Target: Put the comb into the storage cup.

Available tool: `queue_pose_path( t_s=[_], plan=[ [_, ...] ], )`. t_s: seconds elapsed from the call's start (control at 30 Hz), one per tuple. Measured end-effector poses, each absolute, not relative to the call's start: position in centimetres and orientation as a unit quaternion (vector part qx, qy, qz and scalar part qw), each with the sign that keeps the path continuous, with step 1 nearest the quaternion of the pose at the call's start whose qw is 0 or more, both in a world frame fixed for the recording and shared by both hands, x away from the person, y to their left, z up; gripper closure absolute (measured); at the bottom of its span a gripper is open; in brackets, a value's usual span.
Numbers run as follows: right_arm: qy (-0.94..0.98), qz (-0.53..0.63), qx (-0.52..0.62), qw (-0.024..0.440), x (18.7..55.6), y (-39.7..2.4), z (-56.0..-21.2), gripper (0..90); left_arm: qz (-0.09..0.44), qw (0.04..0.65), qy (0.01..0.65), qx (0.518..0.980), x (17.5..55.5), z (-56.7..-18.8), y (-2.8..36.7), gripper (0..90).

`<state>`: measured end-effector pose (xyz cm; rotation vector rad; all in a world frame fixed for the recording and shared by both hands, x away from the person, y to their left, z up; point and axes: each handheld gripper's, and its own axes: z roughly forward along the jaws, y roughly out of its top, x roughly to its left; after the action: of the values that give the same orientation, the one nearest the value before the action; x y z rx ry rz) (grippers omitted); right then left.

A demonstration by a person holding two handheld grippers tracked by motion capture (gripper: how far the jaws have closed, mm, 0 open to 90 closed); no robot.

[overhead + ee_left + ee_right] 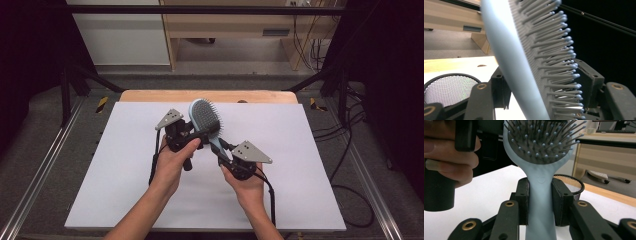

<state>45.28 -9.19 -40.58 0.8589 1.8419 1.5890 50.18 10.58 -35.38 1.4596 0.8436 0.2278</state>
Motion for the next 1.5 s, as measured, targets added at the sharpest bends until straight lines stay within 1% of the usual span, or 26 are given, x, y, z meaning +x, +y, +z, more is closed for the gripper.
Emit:
queue_pose_path(
  t_s=[0.27, 0.43, 1.23, 1.3, 1.33, 1.37, 1.43, 1.5],
  plan=[
    [0.692, 0.586, 0.323, 0.27, 45.4, -9.0, -40.9, 69.4, 0.099, 0.661, 0.376, 0.642, 49.9, -35.5, 10.4, 45.6],
    [0.695, 0.582, 0.328, 0.267, 45.5, -9.0, -41.0, 69.5, 0.092, 0.662, 0.378, 0.641, 50.0, -35.7, 10.4, 47.2],
    [0.705, 0.576, 0.331, 0.25, 46.0, -9.2, -41.4, 68.5, 0.082, 0.664, 0.366, 0.646, 50.1, -36.0, 10.1, 50.1],
    [0.706, 0.577, 0.33, 0.246, 46.0, -9.2, -41.4, 65.7, 0.085, 0.664, 0.365, 0.647, 50.2, -36.0, 10.1, 50.2],
    [0.706, 0.578, 0.329, 0.244, 46.0, -9.3, -41.4, 62.2, 0.086, 0.664, 0.365, 0.647, 50.2, -36.0, 10.1, 50.2],
    [0.705, 0.579, 0.33, 0.243, 46.1, -9.3, -41.4, 57.1, 0.085, 0.664, 0.365, 0.647, 50.2, -36.1, 10.1, 50.2],
    [0.705, 0.574, 0.337, 0.245, 46.2, -9.2, -41.5, 43.8, 0.086, 0.666, 0.365, 0.644, 50.3, -36.1, 10.2, 50.2],
    [0.709, 0.568, 0.342, 0.239, 46.3, -9.3, -41.5, 35.6, 0.089, 0.667, 0.366, 0.643, 50.4, -36.1, 10.2, 50.2]
  ],
)
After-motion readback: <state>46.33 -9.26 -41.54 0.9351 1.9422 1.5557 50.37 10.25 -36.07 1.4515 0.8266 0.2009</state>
